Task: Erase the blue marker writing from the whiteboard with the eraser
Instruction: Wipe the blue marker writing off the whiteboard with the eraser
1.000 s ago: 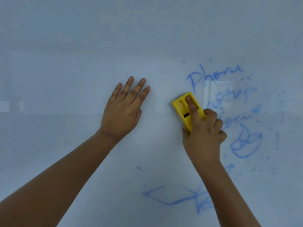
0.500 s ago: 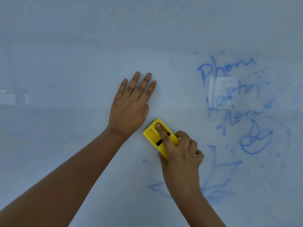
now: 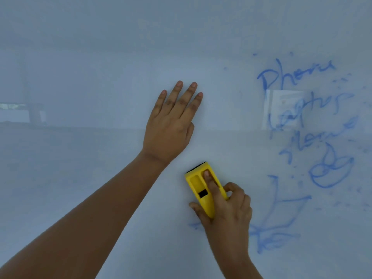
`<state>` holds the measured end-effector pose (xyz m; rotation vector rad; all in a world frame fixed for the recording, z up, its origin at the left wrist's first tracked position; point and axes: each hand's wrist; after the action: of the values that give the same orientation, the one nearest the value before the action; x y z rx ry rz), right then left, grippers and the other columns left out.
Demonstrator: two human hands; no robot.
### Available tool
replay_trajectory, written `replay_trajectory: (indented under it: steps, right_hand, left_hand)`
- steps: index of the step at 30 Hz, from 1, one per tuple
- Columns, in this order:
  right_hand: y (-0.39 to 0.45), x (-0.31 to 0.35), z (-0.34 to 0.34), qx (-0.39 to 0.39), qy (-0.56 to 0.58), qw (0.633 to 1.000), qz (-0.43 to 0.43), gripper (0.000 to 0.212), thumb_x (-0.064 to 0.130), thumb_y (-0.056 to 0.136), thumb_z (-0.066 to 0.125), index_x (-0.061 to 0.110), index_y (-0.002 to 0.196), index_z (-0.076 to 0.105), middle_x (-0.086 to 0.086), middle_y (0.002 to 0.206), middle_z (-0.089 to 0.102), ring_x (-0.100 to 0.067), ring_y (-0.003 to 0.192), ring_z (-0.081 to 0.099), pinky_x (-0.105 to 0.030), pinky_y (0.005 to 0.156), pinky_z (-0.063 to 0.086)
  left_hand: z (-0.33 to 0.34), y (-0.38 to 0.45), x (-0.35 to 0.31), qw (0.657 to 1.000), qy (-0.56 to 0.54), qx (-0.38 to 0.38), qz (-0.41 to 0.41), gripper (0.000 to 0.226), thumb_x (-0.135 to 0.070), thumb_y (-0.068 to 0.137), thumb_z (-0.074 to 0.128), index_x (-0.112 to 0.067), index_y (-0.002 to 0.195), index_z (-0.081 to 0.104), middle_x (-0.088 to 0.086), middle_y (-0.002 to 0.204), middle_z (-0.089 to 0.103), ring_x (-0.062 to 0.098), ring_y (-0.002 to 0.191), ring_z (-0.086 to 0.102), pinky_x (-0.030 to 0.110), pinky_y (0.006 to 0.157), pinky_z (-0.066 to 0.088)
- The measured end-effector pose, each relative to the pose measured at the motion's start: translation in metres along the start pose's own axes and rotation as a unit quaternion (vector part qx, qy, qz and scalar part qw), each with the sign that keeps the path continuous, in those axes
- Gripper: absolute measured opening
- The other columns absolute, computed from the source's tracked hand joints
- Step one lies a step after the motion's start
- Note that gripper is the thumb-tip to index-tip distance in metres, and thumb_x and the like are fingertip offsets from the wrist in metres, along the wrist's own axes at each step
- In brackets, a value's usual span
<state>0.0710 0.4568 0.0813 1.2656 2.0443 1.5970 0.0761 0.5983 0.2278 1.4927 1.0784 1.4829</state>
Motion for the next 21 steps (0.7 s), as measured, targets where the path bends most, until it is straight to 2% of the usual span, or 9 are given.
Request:
replay_trajectory:
  steps: [2,4,7,10,13,15,19,21]
  right_hand:
    - [-0.016,0.007,0.009,0.022,0.006,1.0,-0.011,0.062,0.061,0.069,0.06,0.041,0.125,0.044,-0.013,0.097,0.058,-0.03,0.074,0.054,-0.039,0.061,0.049]
    - [-0.036,0.006,0.016,0.051,0.014,0.999,-0.012,0.057,0.061,0.07,0.05,0.042,0.124,0.045,-0.012,0.096,0.057,-0.029,0.071,0.055,-0.037,0.059,0.048]
    - [-0.057,-0.01,0.015,0.068,0.005,0.997,-0.017,0.056,0.057,0.067,0.05,0.04,0.12,0.046,-0.012,0.094,0.057,-0.033,0.061,0.058,-0.038,0.053,0.049]
    - [-0.053,-0.035,0.006,0.012,0.009,1.0,0.027,0.052,0.061,0.073,0.048,0.035,0.118,0.048,-0.021,0.087,0.062,-0.037,0.059,0.057,-0.041,0.053,0.05]
    - [-0.037,-0.033,0.007,-0.035,0.031,0.994,0.098,0.063,0.052,0.066,0.064,0.034,0.123,0.045,-0.023,0.093,0.057,-0.039,0.068,0.055,-0.046,0.061,0.049]
    - [-0.035,-0.017,0.016,-0.035,0.028,0.996,0.083,0.067,0.052,0.063,0.065,0.036,0.125,0.044,-0.018,0.097,0.054,-0.036,0.072,0.054,-0.044,0.064,0.048]
    - [-0.063,0.004,0.033,0.012,0.027,1.0,0.007,0.052,0.061,0.072,0.05,0.044,0.121,0.045,-0.005,0.104,0.041,-0.027,0.079,0.046,-0.039,0.062,0.048]
    - [-0.079,-0.011,0.033,0.027,0.02,0.999,-0.005,0.048,0.061,0.072,0.049,0.044,0.117,0.048,-0.006,0.102,0.047,-0.031,0.071,0.054,-0.038,0.058,0.048]
  left_hand:
    - [0.0,0.0,0.0,1.0,0.0,-0.001,-0.001,0.051,-0.001,0.084,0.043,-0.006,0.134,0.051,0.013,0.142,0.047,0.034,0.133,0.039,0.05,0.109,0.032]
    - [0.0,-0.001,0.0,1.0,0.005,0.0,0.001,0.051,-0.002,0.084,0.043,-0.006,0.135,0.05,0.013,0.142,0.047,0.034,0.133,0.039,0.049,0.109,0.031]
    - [0.0,-0.001,0.0,1.0,0.013,0.003,0.001,0.051,-0.002,0.084,0.044,-0.006,0.135,0.049,0.013,0.143,0.046,0.034,0.134,0.038,0.049,0.11,0.029]
    - [0.0,-0.003,-0.002,1.0,0.014,0.002,-0.004,0.051,-0.002,0.084,0.043,-0.006,0.135,0.05,0.013,0.142,0.046,0.034,0.133,0.039,0.05,0.109,0.031]
    - [0.001,-0.002,-0.002,1.0,0.014,0.001,-0.003,0.051,-0.003,0.085,0.042,-0.006,0.135,0.05,0.013,0.142,0.046,0.034,0.133,0.038,0.05,0.109,0.03]
    - [0.001,-0.003,-0.002,1.0,0.015,0.003,-0.002,0.051,-0.003,0.085,0.041,-0.006,0.136,0.049,0.014,0.143,0.045,0.035,0.134,0.038,0.051,0.109,0.03]
    - [0.002,-0.003,-0.002,1.0,0.015,0.008,-0.001,0.052,-0.003,0.085,0.042,-0.006,0.137,0.047,0.014,0.144,0.044,0.035,0.135,0.036,0.051,0.11,0.028]
    - [0.003,-0.004,-0.002,1.0,0.017,0.007,-0.003,0.052,-0.003,0.085,0.042,-0.006,0.137,0.047,0.013,0.144,0.043,0.034,0.135,0.035,0.05,0.11,0.027]
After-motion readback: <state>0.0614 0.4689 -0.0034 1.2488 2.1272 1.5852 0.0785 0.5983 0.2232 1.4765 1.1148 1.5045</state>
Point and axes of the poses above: each hand's wrist, its own y-axis towards the middle knuckle, its own z-axis out of the palm, x = y × z
